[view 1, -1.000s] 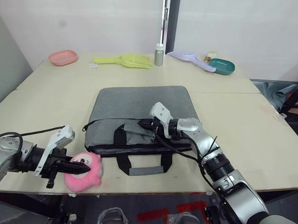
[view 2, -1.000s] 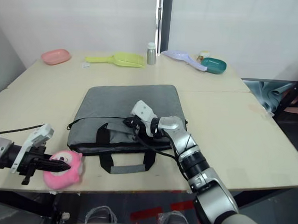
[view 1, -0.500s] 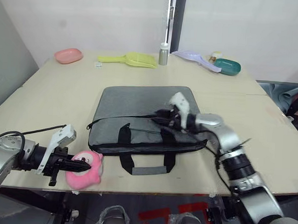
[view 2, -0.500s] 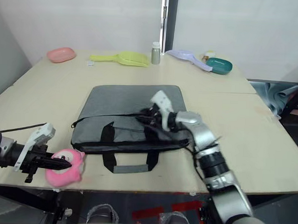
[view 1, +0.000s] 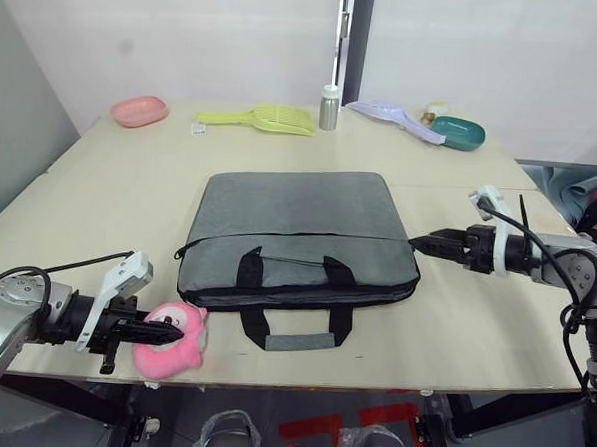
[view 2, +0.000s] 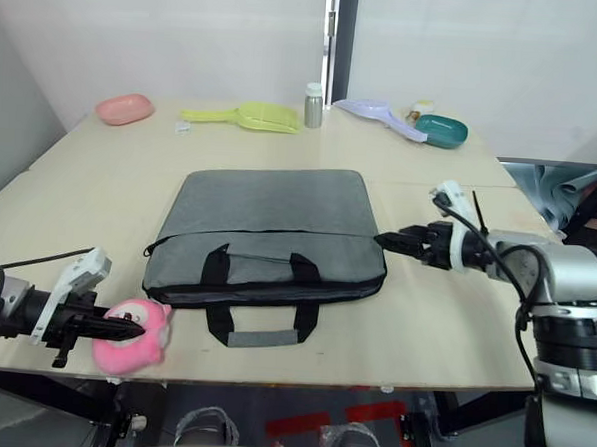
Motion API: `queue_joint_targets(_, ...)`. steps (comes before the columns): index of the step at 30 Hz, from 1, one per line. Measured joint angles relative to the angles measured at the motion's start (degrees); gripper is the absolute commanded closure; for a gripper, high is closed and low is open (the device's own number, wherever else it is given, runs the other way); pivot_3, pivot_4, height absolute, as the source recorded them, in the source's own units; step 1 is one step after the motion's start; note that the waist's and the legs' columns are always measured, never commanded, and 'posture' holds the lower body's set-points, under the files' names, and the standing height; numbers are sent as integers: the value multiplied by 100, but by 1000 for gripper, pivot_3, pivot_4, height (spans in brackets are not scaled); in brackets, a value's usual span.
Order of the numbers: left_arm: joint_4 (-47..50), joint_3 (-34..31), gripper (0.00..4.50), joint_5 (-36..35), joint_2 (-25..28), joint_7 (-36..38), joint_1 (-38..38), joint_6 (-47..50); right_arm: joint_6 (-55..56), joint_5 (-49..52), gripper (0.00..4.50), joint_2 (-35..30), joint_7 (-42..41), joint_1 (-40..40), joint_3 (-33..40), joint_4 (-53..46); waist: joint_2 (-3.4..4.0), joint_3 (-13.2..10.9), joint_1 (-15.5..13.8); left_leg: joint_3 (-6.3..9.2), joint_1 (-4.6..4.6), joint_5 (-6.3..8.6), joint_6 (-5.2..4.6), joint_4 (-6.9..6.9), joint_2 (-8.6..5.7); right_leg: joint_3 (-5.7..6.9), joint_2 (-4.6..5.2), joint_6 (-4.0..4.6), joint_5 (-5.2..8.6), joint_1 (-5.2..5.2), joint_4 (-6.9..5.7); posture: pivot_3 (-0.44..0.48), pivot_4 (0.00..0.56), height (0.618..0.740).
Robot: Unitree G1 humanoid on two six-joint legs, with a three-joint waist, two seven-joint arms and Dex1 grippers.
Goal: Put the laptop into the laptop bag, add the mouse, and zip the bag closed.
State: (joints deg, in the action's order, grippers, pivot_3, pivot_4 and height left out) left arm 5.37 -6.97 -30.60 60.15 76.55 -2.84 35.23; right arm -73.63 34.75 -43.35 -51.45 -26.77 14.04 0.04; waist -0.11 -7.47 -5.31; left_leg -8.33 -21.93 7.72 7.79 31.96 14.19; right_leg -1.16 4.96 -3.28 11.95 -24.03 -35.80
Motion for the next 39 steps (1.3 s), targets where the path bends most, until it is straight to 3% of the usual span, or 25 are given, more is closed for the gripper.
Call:
queue_joint_targets(8, -18, 87, 4500, 59, -12, -5, 86, -58, -269, 186, 33, 496, 524, 85, 79, 186, 1, 2, -23, -2, -1, 0, -1, 4, 0, -2, 0, 0, 0, -3, -7, 0, 150, 740)
queue_joint_targets(12, -18, 94, 4500, 105, -18, 0, 97, -92, -320, 331, 1162, 727, 669, 244, 79, 157, 0, 2, -42, -2, -2, 0, -1, 4, 0, -1, 0, 0, 0, -4, -7, 0, 150, 740)
queue_joint_targets(22, -49, 93, 4500, 130, -16, 24, 101, -102, -513, 754, 4483, 773, 835, 467, 326, -163, 1, 3, -40, -2, -2, 0, -1, 3, 0, -2, 0, 0, 0, -6, -7, 0, 150, 740)
queue_joint_targets(39, -126, 93, 4500, 150, -18, 5, 242, 91, -1430, 1361, 4483, 1839, 1772, 668, 871, -1090, 3, 3, -16, -13, -4, -1, 1, 4, 0, -14, -1, -1, 0, -29, -28, 0, 150, 740)
